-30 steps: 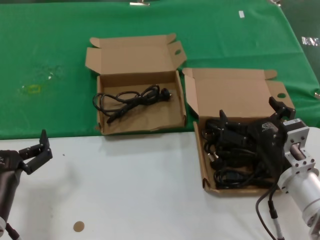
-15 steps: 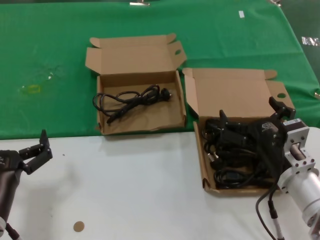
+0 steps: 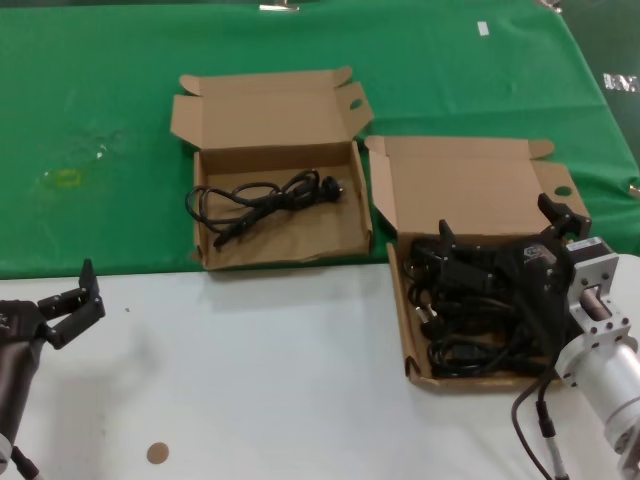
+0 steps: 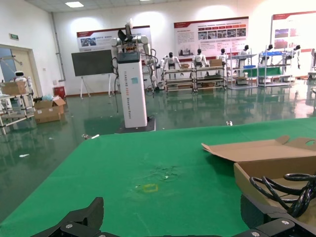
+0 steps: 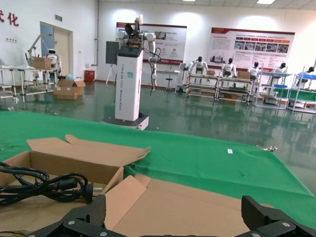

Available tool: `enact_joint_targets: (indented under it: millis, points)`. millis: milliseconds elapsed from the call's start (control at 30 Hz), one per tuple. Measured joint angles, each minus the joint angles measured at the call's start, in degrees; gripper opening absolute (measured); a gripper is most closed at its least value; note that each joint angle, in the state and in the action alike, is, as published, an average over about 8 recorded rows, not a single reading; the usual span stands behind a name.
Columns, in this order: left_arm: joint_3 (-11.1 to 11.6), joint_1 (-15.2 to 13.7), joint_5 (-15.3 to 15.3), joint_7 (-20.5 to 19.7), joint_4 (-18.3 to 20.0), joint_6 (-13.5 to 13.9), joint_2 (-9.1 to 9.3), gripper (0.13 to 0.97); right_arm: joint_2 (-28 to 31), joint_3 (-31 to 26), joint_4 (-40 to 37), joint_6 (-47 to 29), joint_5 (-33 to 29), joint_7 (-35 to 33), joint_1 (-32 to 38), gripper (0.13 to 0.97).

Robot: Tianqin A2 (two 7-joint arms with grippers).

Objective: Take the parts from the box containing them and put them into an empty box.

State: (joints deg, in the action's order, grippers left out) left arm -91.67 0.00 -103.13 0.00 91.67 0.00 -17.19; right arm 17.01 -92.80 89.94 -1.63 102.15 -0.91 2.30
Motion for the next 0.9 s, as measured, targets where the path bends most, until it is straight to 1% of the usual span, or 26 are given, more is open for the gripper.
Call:
enact_joint_targets:
  millis: [900]
  points:
    - [0.0,0.0,0.0,0.0,0.0,0.0,0.00,0.966,0.0,0.0,0.0,0.0,0.0,0.0,0.0,0.966]
